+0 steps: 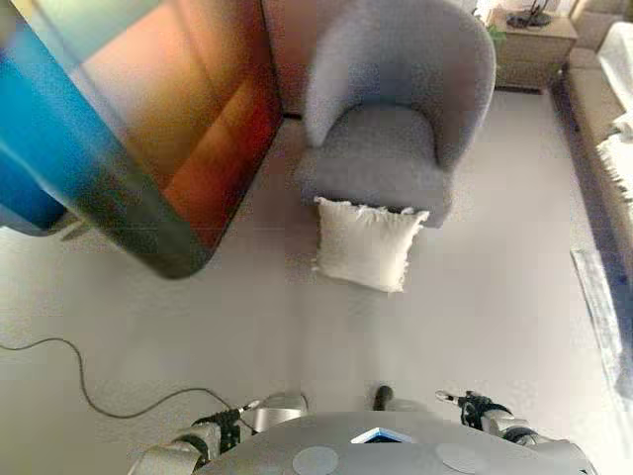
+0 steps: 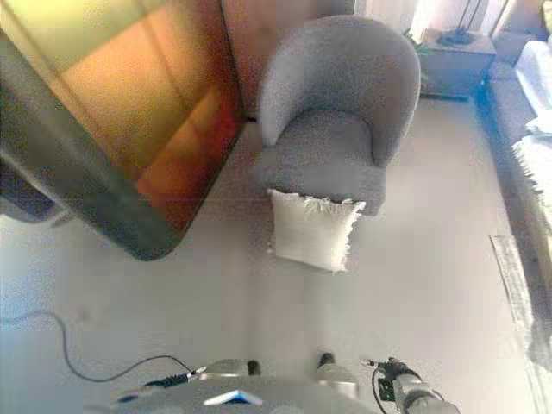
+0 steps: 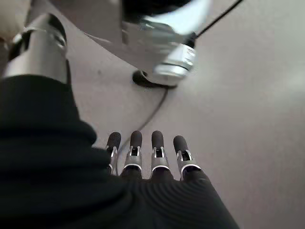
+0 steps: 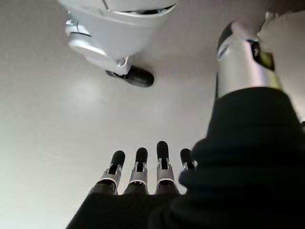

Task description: Pick up the cushion and take it to the sofa

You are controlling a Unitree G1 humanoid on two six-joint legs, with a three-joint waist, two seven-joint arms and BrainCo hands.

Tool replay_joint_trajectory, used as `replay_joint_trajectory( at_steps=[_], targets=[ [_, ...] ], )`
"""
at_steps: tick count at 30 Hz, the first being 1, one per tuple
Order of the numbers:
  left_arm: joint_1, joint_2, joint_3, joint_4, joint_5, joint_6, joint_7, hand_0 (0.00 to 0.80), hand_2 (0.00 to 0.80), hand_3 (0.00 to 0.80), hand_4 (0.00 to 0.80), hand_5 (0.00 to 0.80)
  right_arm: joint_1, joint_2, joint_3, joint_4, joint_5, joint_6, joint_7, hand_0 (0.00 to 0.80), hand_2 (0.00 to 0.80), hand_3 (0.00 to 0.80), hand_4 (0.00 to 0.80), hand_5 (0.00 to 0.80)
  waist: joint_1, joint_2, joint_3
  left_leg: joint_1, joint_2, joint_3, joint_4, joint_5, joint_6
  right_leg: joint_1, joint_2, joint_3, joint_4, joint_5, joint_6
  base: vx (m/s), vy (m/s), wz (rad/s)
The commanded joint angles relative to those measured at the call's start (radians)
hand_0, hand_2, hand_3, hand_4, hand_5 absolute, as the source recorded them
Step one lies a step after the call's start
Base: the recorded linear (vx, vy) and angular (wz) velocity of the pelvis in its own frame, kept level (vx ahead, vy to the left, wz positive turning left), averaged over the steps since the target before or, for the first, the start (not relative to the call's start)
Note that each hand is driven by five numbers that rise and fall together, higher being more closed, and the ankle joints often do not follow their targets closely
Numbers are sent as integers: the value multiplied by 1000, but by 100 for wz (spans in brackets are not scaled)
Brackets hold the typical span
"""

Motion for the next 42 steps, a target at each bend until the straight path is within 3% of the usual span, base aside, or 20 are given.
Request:
replay_joint_trajectory(
  at_steps=[1,4,11,27,33,35,37,40,42],
  targets=[
    [-41,30,37,21,5,-1,-3,0,0,0,0,0,-42,26,-2,38,-5,-21,-12,0,0,0,0,0,0,-85,-27,17,-49,16,-40,5,25,68,-14,17,4,-71,49,53,3,1],
    [-43,34,31,12,12,31,-34,0,0,0,0,0,-40,23,-4,41,-7,-24,-5,0,0,0,0,0,-2,-84,-35,26,-49,31,-53,4,25,66,-17,13,-5,-64,57,55,0,-2],
    [-45,36,10,21,39,24,-44,0,0,0,0,0,-39,30,-1,50,-4,-21,1,0,0,0,0,0,-10,-76,-43,29,-37,67,-78,7,24,53,-25,-3,-12,-52,68,14,7,-5],
    [-38,28,1,26,57,28,-30,0,0,0,0,0,-34,42,3,58,-29,-11,1,0,0,0,0,0,-10,-87,-50,48,-53,67,-78,-11,46,64,-25,-5,-1,-58,69,17,8,0],
    [-46,36,-2,22,62,30,-24,0,0,0,0,0,-40,44,10,54,-12,-9,-14,0,0,0,0,0,-17,-91,-37,53,-48,64,-51,-16,55,49,-9,25,62,-89,53,3,-47,0],
    [-54,42,1,18,53,33,-28,0,0,0,0,0,-45,39,12,48,-14,-7,-7,0,0,0,0,0,-17,-103,-26,36,-49,51,21,-40,56,41,-7,36,75,-91,42,-37,-133,-3],
    [-61,39,8,23,53,12,-35,0,0,0,0,0,-56,32,16,45,-23,-6,7,0,0,0,0,0,-11,-130,-7,-15,-54,43,197,-73,49,34,-21,33,87,-91,22,-56,-164,-2],
    [-63,30,11,23,16,-15,-29,0,0,0,0,0,-71,20,29,32,-9,8,-2,0,0,0,0,0,10,-153,39,-178,-42,26,507,8,29,26,-28,27,120,-100,-20,-57,-159,-4],
    [-60,22,21,21,1,-15,-46,0,0,0,0,0,-81,11,31,26,-5,17,2,0,0,0,0,0,31,-142,67,-262,-41,12,557,37,30,31,-21,46,150,-117,-31,5,-33,-21]
  ],
)
